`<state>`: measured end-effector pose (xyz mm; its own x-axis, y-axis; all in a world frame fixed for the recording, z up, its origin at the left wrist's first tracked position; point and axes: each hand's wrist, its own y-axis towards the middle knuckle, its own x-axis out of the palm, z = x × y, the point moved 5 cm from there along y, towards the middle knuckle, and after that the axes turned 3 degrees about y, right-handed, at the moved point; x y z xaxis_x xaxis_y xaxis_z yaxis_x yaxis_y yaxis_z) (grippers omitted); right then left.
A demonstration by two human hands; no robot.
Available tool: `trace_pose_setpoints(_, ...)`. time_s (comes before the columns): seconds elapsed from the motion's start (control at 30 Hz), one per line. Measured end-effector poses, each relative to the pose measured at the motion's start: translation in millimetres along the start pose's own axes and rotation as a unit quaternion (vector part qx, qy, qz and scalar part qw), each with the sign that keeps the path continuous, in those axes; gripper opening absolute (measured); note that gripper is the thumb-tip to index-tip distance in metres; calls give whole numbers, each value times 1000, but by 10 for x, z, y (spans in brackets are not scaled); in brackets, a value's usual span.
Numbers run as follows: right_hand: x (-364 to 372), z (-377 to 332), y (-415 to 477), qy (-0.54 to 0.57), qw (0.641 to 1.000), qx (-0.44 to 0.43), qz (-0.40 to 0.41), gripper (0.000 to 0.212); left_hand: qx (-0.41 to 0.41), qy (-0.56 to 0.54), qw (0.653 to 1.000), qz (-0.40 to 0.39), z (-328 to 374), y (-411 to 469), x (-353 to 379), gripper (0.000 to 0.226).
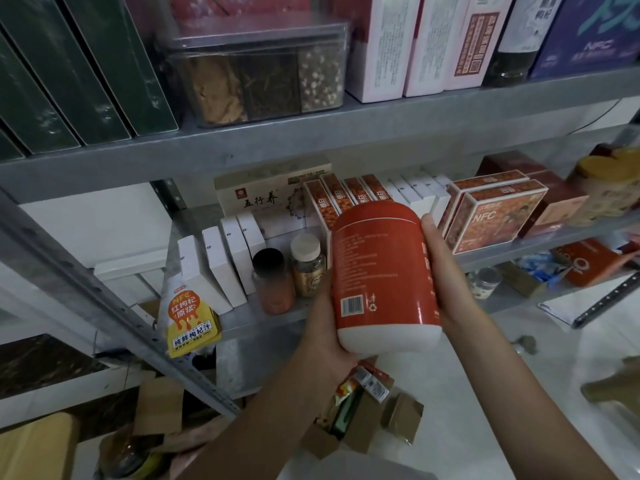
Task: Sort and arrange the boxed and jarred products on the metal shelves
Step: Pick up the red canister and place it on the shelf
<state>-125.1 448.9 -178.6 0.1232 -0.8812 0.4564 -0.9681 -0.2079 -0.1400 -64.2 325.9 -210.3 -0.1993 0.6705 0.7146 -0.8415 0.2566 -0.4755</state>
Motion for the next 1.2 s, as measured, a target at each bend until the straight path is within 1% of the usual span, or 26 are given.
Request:
trace_pose_setpoints(0.03, -41, -15, -33, -22, 1000, -15, 2, 54, 29, 1, 1000, 5, 23, 37, -21, 52)
trace_pose_setpoints(0.1, -46, -54, -77, -84, 996, -25, 18, 77, 75, 6, 997, 13, 66, 72, -39, 53)
trace_pose_setpoints(0.13, -40, -54, -101, -115, 993, -25, 24, 81, 92, 13, 995, 19, 72, 84, -48, 52)
trace_pose_setpoints(0.2, -5, -9, -161, -151, 988, -31, 20, 71, 115, 41, 992, 29, 52, 105, -38, 51)
trace_pose_setpoints(0.23, 1, 50, -199, -154, 988, -33, 9, 72, 119, 53, 991, 26, 32, 115, -18, 50)
trace_pose_setpoints(0.3, 5, 132, -271, -122, 992, -26, -11, 81, 115, 74, 990, 29, 7, 140, -9, 49)
trace_pose_setpoints(0.43, -35, 123, -345, -79, 995, -59, -12, 69, 113, 152, 982, 18, 77, 121, -21, 50)
trace_pose_setpoints(0.47, -34, 105, -357, -76, 995, -67, -14, 70, 110, 170, 979, 20, 93, 109, -35, 52)
trace_pose_setpoints(0.57, -57, 74, -370, -51, 996, -75, -17, 85, 109, 182, 977, 12, 165, 121, -97, 66)
trace_pose_setpoints(0.6, -63, 55, -379, -24, 997, -71, -19, 91, 103, 175, 979, 14, 191, 119, -131, 70)
trace_pose_setpoints(0.63, -83, 51, -382, 8, 998, -64, -23, 92, 101, 163, 981, 7, 221, 122, -159, 71)
trace_pose_setpoints(0.67, -109, 54, -384, 37, 997, -59, -26, 87, 91, 141, 986, -10, 233, 144, -163, 66)
trace_pose_setpoints(0.7, -128, 63, -386, 56, 996, -55, -37, 77, 84, 130, 988, -21, 230, 151, -165, 55)
trace_pose_setpoints(0.73, -121, 72, -393, 64, 995, -48, -57, 69, 68, 129, 989, -28, 227, 134, -156, 48)
trace_pose_setpoints(0.77, -103, 92, -396, 56, 995, -37, -75, 66, 40, 111, 992, -38, 181, 132, -144, 47)
trace_pose_setpoints(0.8, -69, 108, -400, 31, 996, -24, -83, 69, 24, 91, 994, -56, 110, 118, -106, 50)
trace_pose_setpoints(0.83, -29, 122, -403, -4, 996, -12, -83, 76, 45, 92, 990, -101, 64, 59, -13, 52)
trace_pose_setpoints(0.87, -13, 134, -406, -43, 996, -6, -75, 81, 54, 71, 985, -151, 24, 15, 50, 50)
trace_pose_setpoints(0.9, -28, 139, -405, -84, 995, -14, -58, 74, 49, 46, 984, -167, -5, -13, 70, 47)
trace_pose_setpoints(0.93, -51, 122, -397, -123, 991, -33, -41, 59, 27, 13, 983, -180, -47, -30, 68, 50)
trace_pose_setpoints(0.97, -55, 92, -395, -161, 985, -50, -30, 46, 18, -16, 985, -170, -72, -12, 22, 51)
trace_pose_setpoints(1.0, -48, 80, -392, -189, 980, -57, -27, 42, 13, -44, 987, -152, -93, 9, -19, 54)
trace_pose_setpoints(1.07, -27, 139, -393, -203, 978, -24, -35, 47, 12, -49, 994, -102, -111, 64, -87, 64)
trace_pose_setpoints(1.1, 2, 158, -408, -207, 977, -10, -41, 56, 15, -26, 997, -65, -98, 98, -108, 65)
trace_pose_setpoints(1.13, 6, 177, -413, -213, 976, -8, -41, 69, 20, 4, 999, -39, -75, 107, -91, 66)
trace_pose_setpoints(1.2, -27, 203, -422, -209, 978, -12, -23, 87, 23, 55, 998, -5, -34, 118, -73, 70)
